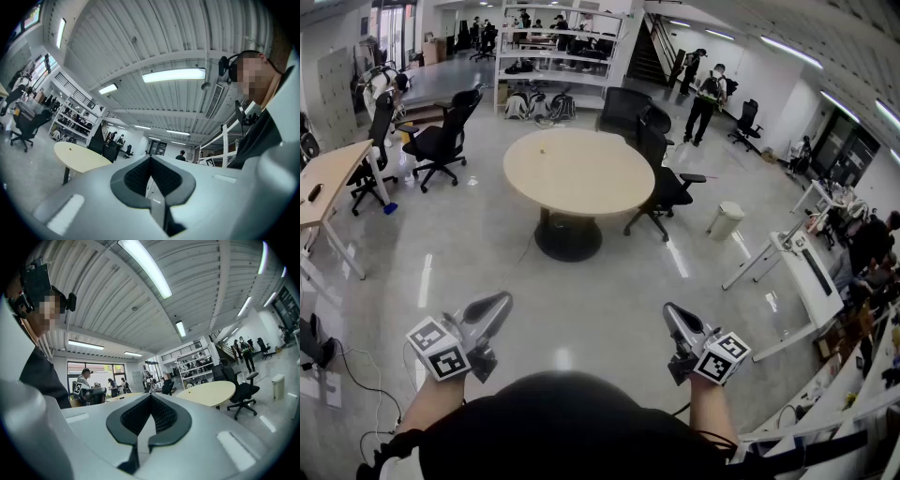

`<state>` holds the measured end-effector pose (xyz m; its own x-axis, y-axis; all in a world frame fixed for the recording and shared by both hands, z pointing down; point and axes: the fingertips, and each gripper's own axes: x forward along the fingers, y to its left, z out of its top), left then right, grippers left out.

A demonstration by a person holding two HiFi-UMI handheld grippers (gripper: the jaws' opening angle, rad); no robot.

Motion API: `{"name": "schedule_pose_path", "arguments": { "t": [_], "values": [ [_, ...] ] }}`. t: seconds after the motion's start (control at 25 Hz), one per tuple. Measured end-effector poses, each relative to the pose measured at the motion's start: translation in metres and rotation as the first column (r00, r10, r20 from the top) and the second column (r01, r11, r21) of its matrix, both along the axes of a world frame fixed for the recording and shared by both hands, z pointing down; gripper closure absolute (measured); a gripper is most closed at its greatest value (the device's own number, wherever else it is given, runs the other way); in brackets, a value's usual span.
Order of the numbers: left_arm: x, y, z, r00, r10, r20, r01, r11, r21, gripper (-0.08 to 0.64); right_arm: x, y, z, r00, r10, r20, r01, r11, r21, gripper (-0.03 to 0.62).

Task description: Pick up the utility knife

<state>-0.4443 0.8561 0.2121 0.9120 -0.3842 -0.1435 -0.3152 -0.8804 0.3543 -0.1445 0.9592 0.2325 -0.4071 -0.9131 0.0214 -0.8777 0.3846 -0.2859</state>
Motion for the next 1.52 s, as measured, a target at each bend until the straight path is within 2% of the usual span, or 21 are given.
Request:
{"name": "schedule_pose_path", "arguments": {
  "t": [0.48, 0.84, 1.52],
  "values": [
    [0.010, -0.009, 0.002, 1.000, 0.000, 0.004, 0.000, 1.000, -0.006, 0.561, 0.009, -0.009, 0.005, 1.000, -0.005, 0.009, 0.006, 1.000, -0.008, 0.580],
    [0.024, -0.005, -0.002, 1.000, 0.000, 0.010, 0.000, 1.000, -0.004, 0.561, 0.019, -0.006, -0.003, 1.000, -0.014, 0.023, 0.013, 1.000, 0.024, 0.578],
    [0.127, 0.049, 0.009, 0.998, 0.021, 0.061, -0.020, 1.000, -0.016, 0.561, 0.112, 0.051, 0.022, 0.998, -0.025, 0.055, 0.024, 0.999, 0.023, 0.578]
  ]
}}
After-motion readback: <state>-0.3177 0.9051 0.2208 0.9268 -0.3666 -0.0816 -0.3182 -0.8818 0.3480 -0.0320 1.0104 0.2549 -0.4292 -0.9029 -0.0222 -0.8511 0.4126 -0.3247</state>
